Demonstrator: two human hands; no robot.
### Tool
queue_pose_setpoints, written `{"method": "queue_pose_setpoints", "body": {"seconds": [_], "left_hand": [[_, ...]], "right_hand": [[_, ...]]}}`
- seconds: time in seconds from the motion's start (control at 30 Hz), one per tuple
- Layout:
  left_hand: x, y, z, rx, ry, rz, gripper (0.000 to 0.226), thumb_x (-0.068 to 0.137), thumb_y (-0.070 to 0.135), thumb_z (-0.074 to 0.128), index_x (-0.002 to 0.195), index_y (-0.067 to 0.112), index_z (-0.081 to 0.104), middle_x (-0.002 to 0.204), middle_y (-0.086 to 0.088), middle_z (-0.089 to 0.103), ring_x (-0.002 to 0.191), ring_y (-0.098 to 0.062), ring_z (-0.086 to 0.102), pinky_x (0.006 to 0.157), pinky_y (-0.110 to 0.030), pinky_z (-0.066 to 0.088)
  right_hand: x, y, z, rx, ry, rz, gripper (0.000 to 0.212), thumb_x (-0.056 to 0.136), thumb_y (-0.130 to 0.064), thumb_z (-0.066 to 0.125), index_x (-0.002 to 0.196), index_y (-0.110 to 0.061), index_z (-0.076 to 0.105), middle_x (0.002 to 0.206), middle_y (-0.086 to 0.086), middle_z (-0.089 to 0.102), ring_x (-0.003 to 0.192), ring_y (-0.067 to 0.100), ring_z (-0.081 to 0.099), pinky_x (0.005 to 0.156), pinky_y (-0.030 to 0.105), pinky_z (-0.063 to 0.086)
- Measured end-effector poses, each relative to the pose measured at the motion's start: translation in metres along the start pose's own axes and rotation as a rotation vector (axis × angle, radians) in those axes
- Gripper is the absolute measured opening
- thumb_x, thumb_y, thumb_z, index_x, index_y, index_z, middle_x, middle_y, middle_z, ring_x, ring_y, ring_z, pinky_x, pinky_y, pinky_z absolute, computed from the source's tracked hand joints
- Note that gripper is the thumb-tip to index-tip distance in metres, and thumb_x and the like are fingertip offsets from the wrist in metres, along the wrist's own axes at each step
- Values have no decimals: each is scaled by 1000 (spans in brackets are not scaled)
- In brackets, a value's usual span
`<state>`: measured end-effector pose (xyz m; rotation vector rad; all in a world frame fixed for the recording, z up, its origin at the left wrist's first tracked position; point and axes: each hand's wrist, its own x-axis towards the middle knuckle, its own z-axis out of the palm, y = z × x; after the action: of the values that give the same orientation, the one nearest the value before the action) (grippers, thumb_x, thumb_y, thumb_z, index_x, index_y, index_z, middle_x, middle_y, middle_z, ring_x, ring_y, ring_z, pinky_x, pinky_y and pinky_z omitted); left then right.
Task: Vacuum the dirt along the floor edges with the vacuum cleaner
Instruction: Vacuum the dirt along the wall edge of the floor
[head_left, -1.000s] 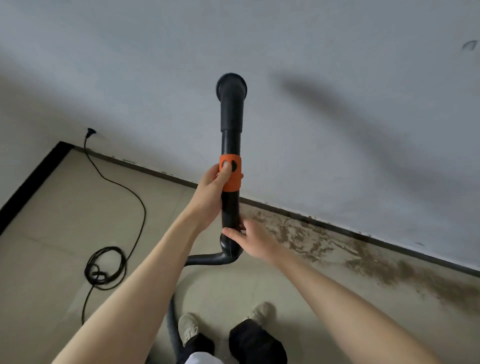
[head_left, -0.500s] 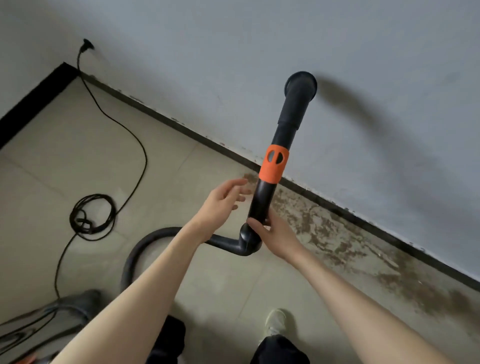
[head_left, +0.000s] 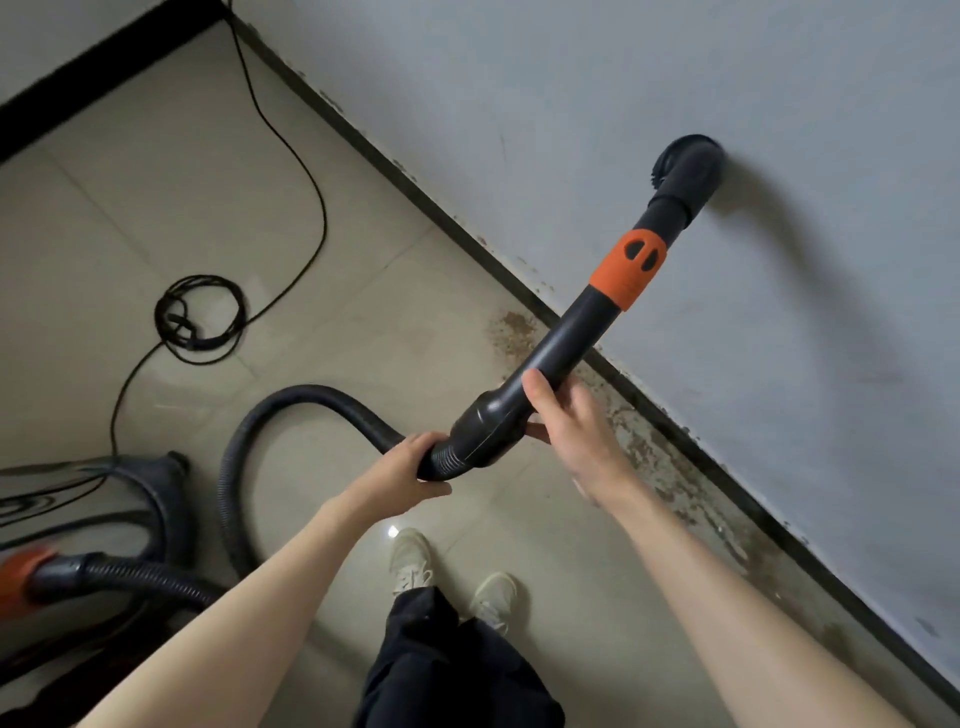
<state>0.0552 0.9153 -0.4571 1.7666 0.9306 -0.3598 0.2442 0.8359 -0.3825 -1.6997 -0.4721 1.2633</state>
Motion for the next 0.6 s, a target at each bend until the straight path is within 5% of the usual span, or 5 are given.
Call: {"method": "queue_pose_setpoints", "body": {"seconds": [0.13, 0.33, 0.6], "left_hand": [[-15, -16, -3, 82, -26, 5, 59, 85, 19, 70, 137, 16, 43, 124, 0, 54, 109, -16, 51, 90, -17, 34], [-56, -3, 6, -3, 18, -27, 50, 83, 30, 69, 128, 22, 47, 99, 14, 57, 86, -8, 53, 70, -9, 34], [-146, 52, 40, -208, 231, -128, 43, 82, 31, 70, 118, 22, 49, 103, 10, 65, 86, -3, 59, 70, -1, 38]], "right_hand": [[-6, -16, 5, 6, 20, -30, 9, 98, -27, 52, 101, -21, 58, 96, -1, 69, 90, 8, 70, 74, 23, 56], [-19, -55, 25, -33, 42, -68, 15, 98, -39, 53, 96, -26, 59, 99, 2, 69, 103, 24, 66, 99, 51, 49], [-76, -103, 18, -6, -106, -142, 15, 95, -36, 59, 100, -21, 59, 92, -4, 66, 91, 12, 65, 93, 38, 54]]}}
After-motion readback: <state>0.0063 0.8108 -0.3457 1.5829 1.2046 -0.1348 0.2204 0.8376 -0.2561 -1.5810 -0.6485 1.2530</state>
